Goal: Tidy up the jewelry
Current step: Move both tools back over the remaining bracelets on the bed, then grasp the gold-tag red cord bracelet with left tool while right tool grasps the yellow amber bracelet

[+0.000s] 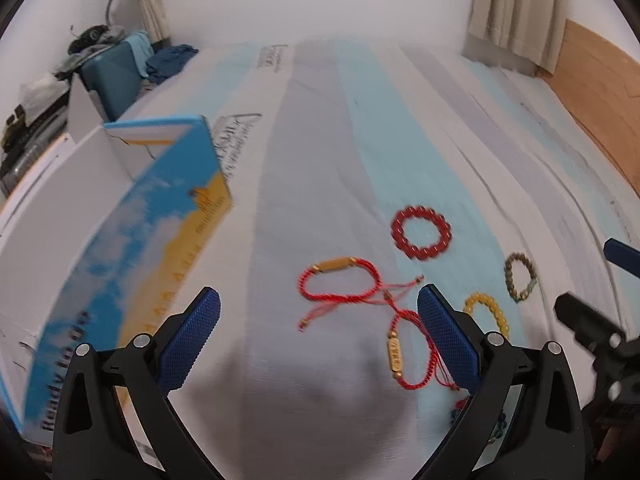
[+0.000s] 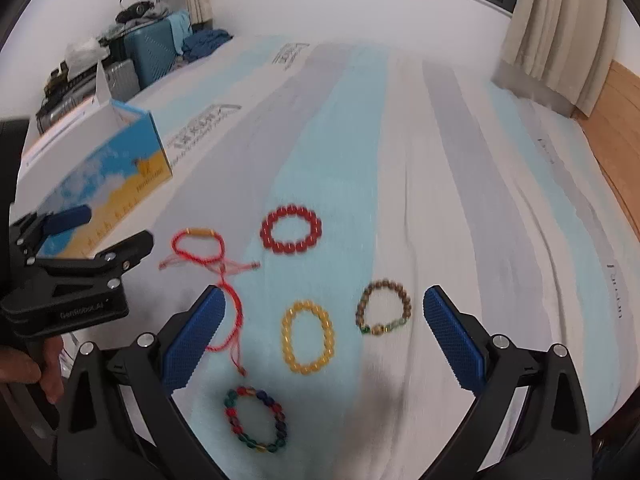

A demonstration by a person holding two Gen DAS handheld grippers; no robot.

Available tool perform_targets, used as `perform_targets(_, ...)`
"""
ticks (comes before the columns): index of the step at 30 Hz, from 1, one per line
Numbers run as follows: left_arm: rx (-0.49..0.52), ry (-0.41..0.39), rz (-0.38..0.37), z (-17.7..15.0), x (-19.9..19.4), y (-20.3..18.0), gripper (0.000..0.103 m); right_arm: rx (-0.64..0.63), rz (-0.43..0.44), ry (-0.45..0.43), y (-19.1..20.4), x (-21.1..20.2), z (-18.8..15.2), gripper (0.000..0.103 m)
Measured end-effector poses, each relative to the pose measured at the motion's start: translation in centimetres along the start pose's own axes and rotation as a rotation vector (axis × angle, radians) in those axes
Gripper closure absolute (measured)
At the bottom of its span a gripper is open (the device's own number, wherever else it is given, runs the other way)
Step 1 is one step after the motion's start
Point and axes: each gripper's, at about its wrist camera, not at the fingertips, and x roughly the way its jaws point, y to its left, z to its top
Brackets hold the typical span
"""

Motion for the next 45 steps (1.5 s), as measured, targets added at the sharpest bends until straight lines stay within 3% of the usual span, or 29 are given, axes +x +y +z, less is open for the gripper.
perform_targets(12, 0.069, 0.034, -0.026, -3.4, 3.5, -2.9, 0.008, -0.052, 0.040, 0.053, 0.7, 4.3, -5.0, 0.010)
perform_targets(19, 0.113, 0.042, -0.046, -4.3, 5.1, -4.1, 0.016, -0.081, 0.067, 0.068, 0.8, 5.7, -5.7, 0.020)
perform_targets(23, 0.124, 0.074, -0.070, -4.7, 6.5, -4.6, 0.026, -0.078, 0.077, 0.084, 0.8, 6.7, -6.0, 0.025)
perform_targets(37, 0.138, 0.059, -0.060, -6.1, 8.1, -4.6, 0.028, -0.060, 0.082, 0.119, 0.4, 9.6, -6.7, 0.031)
perform_targets(40, 0.130, 0.059, -0.065, -6.2, 7.9, -4.3, 0.034, -0.061, 0.093, 0.111, 0.3, 9.6, -6.8, 0.043)
perform_targets(43, 0.104, 0.051, -0.065, -6.4, 7.6, -3.6, 0.049, -0.056, 0.107, 0.115, 0.1, 9.4, -6.7, 0.066)
perform_targets(44, 0.105, 0.049, -0.065, -6.6, 7.5, -3.4, 0.056, -0.061, 0.111, 0.120, 0.1, 9.3, -6.6, 0.078)
perform_targets(45, 0.108, 0.049, -0.067, -6.7, 7.3, -3.4, 0.066, -0.067, 0.114, 0.125, 0.1, 9.3, -6.6, 0.082)
